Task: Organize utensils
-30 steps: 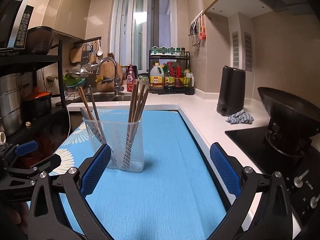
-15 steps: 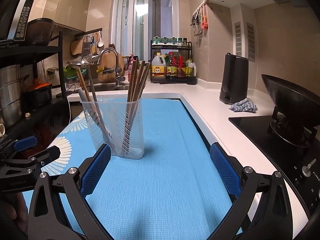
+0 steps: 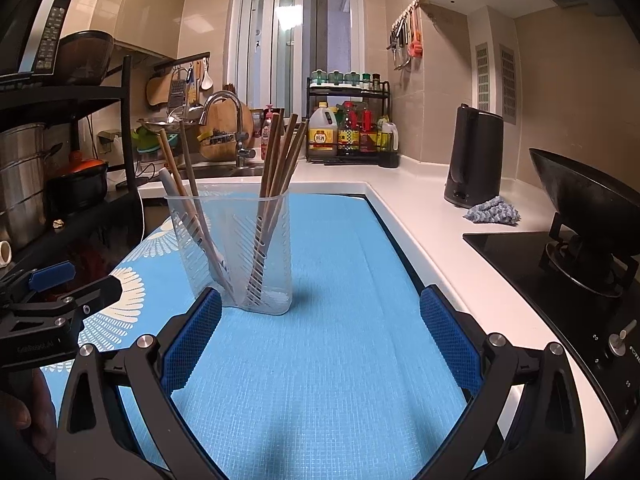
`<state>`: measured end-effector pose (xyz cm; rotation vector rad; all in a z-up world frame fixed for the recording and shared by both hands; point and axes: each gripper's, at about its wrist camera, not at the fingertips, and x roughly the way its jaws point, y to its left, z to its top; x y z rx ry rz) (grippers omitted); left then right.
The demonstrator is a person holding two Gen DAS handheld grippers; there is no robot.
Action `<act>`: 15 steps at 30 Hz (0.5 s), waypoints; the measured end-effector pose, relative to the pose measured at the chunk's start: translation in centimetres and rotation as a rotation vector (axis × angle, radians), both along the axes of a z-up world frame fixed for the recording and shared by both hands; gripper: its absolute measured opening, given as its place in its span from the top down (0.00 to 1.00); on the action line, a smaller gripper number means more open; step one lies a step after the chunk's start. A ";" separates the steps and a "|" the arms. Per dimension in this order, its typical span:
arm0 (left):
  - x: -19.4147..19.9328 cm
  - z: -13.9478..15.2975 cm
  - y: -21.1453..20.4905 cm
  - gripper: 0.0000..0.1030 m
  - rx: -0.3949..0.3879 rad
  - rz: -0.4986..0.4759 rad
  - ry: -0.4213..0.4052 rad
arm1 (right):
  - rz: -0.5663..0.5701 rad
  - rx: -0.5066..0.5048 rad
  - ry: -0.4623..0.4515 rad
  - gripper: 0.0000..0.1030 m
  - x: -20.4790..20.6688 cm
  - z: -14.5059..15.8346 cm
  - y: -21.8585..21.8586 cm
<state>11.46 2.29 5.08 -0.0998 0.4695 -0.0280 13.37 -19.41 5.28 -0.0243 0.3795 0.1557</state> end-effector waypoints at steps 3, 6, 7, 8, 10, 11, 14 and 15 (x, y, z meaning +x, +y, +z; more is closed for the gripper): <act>-0.2 0.1 -0.1 0.07 0.002 0.000 -0.005 | 0.006 0.002 0.002 0.05 -0.1 -0.1 0.2; -0.5 0.1 -0.1 0.07 0.018 0.003 -0.012 | 0.009 -0.001 0.002 0.05 -0.1 -0.1 0.3; -0.5 0.1 0.0 0.07 0.017 0.004 -0.010 | 0.009 0.001 0.003 0.05 -0.1 -0.1 0.3; -0.5 0.0 0.1 0.07 0.015 0.006 -0.007 | 0.011 0.002 0.007 0.05 -0.1 -0.1 0.3; -0.4 -0.1 0.3 0.07 0.005 0.011 0.000 | 0.012 -0.001 0.007 0.05 -0.1 -0.2 0.5; -0.3 -0.1 0.4 0.07 0.001 0.011 0.002 | 0.013 -0.003 0.005 0.05 -0.2 -0.2 0.5; -0.3 -0.1 0.5 0.07 0.002 0.011 0.002 | 0.015 -0.003 0.005 0.05 -0.2 -0.2 0.5; -0.3 -0.1 0.5 0.07 0.001 0.010 0.000 | 0.014 -0.004 0.004 0.05 -0.2 -0.2 0.6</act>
